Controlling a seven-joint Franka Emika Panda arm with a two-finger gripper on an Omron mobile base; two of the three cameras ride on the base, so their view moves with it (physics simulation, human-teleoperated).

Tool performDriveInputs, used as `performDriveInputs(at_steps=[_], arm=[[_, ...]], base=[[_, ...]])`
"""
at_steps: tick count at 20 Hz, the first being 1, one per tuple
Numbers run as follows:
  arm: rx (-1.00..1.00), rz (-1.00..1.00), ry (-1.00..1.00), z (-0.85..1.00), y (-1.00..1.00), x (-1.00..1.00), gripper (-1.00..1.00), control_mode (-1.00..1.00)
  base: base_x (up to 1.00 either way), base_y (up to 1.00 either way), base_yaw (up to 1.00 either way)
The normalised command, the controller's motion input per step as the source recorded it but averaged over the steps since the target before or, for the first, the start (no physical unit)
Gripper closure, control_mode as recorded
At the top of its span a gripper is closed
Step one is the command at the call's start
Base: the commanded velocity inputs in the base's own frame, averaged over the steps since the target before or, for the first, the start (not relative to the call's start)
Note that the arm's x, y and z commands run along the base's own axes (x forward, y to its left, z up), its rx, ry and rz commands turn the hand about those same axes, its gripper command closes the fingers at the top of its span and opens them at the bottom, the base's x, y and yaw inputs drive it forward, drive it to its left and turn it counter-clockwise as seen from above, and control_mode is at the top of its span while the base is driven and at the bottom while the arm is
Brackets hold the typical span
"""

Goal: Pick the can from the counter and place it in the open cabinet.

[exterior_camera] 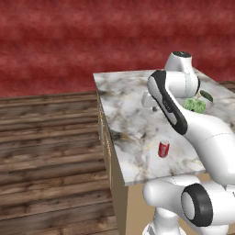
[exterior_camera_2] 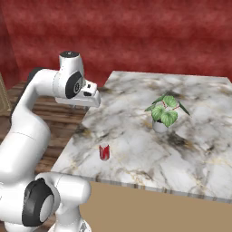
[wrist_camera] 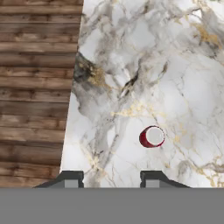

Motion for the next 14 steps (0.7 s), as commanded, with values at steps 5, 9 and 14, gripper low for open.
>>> performDriveInputs(at_steps=[5,9,14], arm=[[0.0,0.0,0.0,-0.23,-0.03,-0.09,-1.0,-1.0],[0.0,0.0,0.0,-0.42,-0.21,-0.09,-1.0,-1.0],[0.0,0.0,0.0,-0.43,-0.34,-0.08,-1.0,-1.0]], base=[[0.0,0.0,0.0],[0.0,0.0,0.0],[0.0,0.0,0.0]])
